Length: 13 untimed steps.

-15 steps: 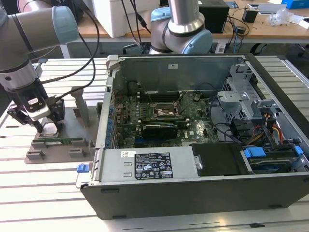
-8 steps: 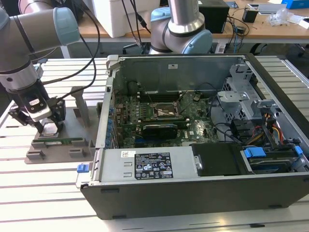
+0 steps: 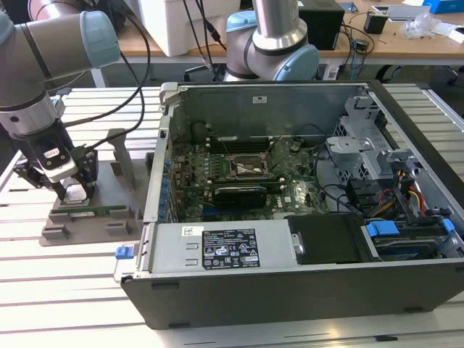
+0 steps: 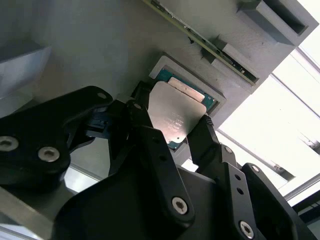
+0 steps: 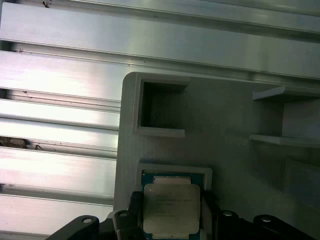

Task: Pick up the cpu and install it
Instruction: 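Pick up the cpu and move it towards the insertion slot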

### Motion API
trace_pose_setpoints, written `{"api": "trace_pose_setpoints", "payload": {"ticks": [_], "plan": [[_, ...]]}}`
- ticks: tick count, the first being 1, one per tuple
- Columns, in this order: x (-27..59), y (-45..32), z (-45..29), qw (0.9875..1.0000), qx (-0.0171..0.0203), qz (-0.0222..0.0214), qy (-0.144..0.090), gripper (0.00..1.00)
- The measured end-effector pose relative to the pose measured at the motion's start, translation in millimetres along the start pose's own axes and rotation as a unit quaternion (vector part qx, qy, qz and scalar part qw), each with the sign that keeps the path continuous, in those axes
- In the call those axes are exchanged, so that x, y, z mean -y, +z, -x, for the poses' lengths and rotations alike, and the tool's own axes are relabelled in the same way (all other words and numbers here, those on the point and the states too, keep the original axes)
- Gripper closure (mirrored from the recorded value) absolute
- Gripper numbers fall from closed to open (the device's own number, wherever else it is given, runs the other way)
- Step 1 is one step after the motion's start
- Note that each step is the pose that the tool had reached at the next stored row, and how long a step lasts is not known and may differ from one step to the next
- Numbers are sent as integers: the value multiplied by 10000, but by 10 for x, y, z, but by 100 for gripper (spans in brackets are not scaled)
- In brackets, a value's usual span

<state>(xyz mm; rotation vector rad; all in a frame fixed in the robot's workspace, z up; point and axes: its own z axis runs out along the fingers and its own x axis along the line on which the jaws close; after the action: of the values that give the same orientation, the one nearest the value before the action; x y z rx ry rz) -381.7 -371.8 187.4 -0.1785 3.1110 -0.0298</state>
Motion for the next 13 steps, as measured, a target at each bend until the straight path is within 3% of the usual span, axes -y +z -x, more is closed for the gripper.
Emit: {"api": "trace_pose_setpoints", "payload": {"ticks": [13], "plan": [[0,1,2,10000,1,0,0,45]]}}
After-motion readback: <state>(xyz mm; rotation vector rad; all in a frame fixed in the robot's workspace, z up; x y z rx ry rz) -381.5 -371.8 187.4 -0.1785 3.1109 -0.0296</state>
